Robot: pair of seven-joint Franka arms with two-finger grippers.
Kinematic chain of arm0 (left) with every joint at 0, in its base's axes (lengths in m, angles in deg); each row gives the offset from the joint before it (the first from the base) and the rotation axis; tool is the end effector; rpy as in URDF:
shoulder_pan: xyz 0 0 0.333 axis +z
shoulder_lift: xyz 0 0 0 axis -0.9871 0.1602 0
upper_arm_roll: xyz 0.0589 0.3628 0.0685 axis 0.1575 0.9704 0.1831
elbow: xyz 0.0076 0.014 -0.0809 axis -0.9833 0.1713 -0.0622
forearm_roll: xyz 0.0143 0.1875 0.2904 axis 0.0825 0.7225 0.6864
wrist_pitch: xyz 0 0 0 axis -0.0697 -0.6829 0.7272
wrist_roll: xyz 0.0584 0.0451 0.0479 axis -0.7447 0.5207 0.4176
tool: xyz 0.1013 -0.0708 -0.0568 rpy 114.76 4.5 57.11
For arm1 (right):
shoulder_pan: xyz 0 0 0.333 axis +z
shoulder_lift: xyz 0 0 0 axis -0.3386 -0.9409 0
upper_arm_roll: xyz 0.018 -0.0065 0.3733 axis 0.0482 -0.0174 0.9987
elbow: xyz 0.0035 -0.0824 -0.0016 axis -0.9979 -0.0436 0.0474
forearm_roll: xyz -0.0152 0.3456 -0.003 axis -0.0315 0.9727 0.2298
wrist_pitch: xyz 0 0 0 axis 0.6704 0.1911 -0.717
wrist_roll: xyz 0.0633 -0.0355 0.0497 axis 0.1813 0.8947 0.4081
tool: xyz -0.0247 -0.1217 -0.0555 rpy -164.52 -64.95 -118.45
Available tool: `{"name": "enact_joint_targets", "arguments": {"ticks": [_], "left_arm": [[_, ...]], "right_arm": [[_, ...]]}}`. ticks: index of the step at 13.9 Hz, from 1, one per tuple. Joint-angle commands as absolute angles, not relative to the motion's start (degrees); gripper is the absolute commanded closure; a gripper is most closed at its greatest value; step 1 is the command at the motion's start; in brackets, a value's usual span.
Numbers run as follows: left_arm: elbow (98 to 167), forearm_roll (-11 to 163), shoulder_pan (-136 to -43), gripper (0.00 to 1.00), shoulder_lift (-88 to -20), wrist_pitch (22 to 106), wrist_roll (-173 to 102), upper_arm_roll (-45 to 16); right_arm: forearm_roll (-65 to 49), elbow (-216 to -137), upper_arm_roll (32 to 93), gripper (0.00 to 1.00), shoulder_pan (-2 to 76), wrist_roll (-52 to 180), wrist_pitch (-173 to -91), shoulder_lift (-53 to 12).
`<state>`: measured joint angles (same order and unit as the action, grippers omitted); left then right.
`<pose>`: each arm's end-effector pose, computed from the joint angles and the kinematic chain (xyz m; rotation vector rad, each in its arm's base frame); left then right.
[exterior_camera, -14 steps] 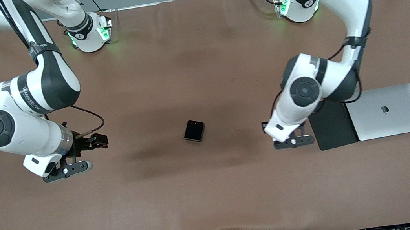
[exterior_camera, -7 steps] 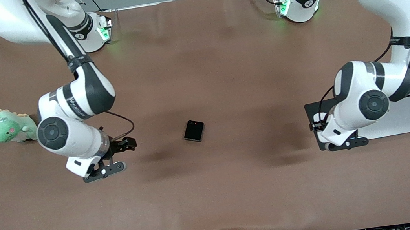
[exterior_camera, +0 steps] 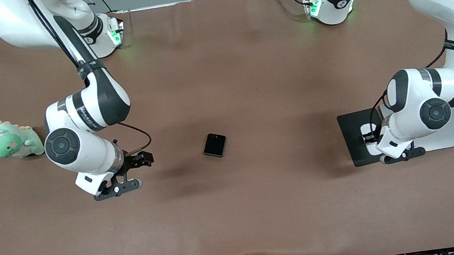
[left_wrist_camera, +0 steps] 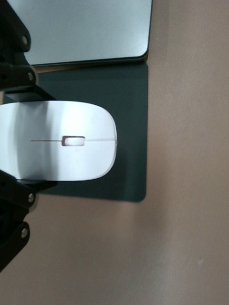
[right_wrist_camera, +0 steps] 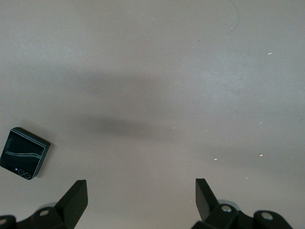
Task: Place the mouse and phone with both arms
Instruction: 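Carry the mouse with the left gripper onto the grey mouse pad, then move the right gripper to the black phone and grasp it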
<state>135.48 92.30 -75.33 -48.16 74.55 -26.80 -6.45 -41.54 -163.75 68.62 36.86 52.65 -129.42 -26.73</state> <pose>0.6363 -0.0316 0.2956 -3.1066 -0.1778 0.1494 0.6428 0.2115 0.4063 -3.0814 -0.2794 0.0915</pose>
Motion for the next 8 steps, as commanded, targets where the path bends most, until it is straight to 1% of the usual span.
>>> {"name": "enact_joint_targets", "arguments": {"ticks": [1,4,6,8], "left_arm": [[140.6,93.3,-74.3,0.45,-49.2,80.4,-27.6,-6.9],[142.6,93.3,-73.0,0.45,-48.7,83.1,-27.9,-6.8],[144.1,93.4,-73.0,0.45,-48.2,86.6,-28.0,-6.7],[144.4,93.9,-73.0,0.45,-47.6,87.9,-28.3,-6.7]], "right_arm": [[-41.0,-162.4,68.8,0.00,36.8,52.0,-129.0,-27.8],[-40.7,-162.1,68.8,0.00,38.2,49.7,-129.2,-28.3],[-39.0,-162.1,68.8,0.00,40.1,43.4,-131.0,-28.9],[-39.0,-162.1,68.8,0.00,41.8,37.4,-132.6,-30.3]]}}
